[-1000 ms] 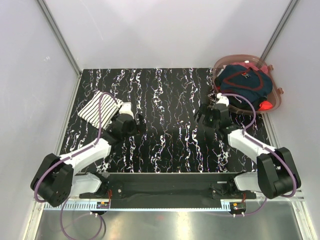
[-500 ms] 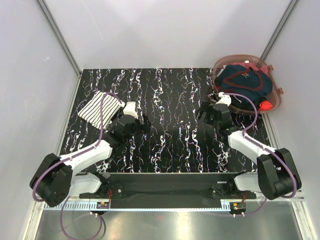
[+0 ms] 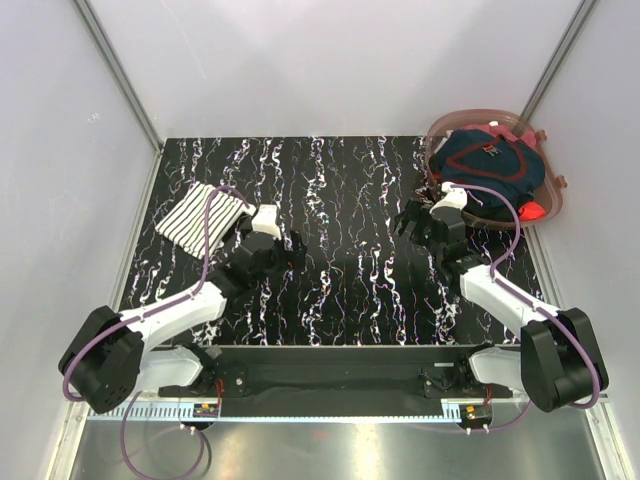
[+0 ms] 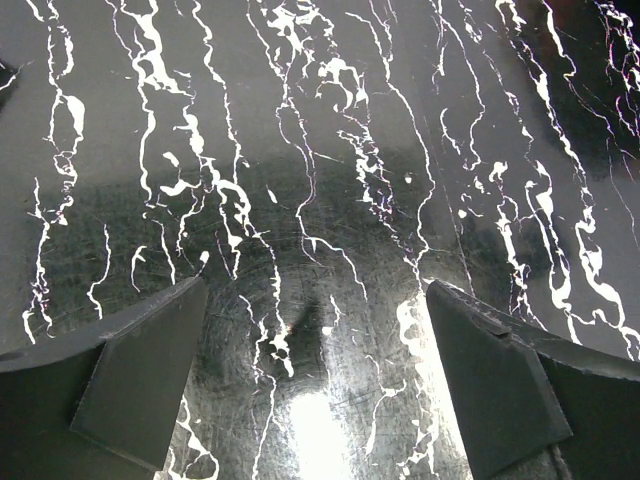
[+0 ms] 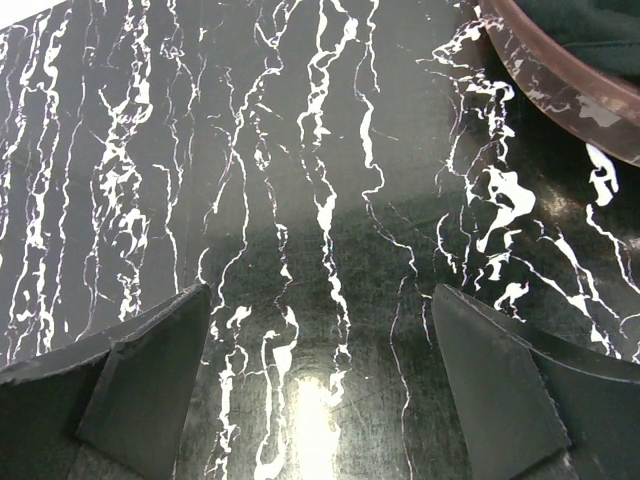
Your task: Fold and stack the tank tops
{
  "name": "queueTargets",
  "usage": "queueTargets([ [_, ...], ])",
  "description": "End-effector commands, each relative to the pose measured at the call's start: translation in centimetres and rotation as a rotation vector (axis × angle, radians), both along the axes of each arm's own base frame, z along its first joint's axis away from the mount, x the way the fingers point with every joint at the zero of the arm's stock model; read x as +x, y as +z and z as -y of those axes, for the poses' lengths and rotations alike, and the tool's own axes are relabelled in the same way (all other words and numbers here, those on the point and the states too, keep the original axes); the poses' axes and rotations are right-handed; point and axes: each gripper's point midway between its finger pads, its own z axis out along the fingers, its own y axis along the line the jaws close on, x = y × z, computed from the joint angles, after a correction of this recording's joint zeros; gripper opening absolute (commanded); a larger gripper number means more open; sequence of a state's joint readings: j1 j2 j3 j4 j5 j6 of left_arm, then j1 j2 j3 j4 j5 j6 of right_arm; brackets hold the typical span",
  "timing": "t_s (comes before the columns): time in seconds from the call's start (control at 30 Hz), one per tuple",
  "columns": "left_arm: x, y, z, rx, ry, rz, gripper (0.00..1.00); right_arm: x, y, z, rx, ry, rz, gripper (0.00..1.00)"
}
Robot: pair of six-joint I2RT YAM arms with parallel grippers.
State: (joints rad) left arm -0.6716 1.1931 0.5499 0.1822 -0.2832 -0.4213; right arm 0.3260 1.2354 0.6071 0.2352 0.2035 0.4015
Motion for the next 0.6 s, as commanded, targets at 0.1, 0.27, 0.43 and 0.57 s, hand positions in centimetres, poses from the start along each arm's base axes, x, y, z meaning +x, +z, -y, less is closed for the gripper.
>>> queueTargets([
  [0.1, 1.1, 3.8, -0.1, -0.072, 0.068, 0.120, 0.99, 0.7, 2.0, 0.4, -0.015, -0.022, 0.051, 1.00],
  [0.27, 0.8, 4.4, -0.6, -0.089, 0.081, 0.149, 0.99, 0.9, 1.6, 0.5, -0.025, -0.030, 0.042, 1.00],
  [0.43, 0.8, 4.6, 0.1, -0.111, 0.051, 0.161, 0.99, 0.7, 2.5, 2.3, -0.070, -0.139, 0.047, 1.00],
  [0.57, 0.2, 5.6, 0.6, -0.146, -0.002, 0.210, 0.99, -1.8, 5.8, 6.5, -0.093, -0.340, 0.120, 1.00],
])
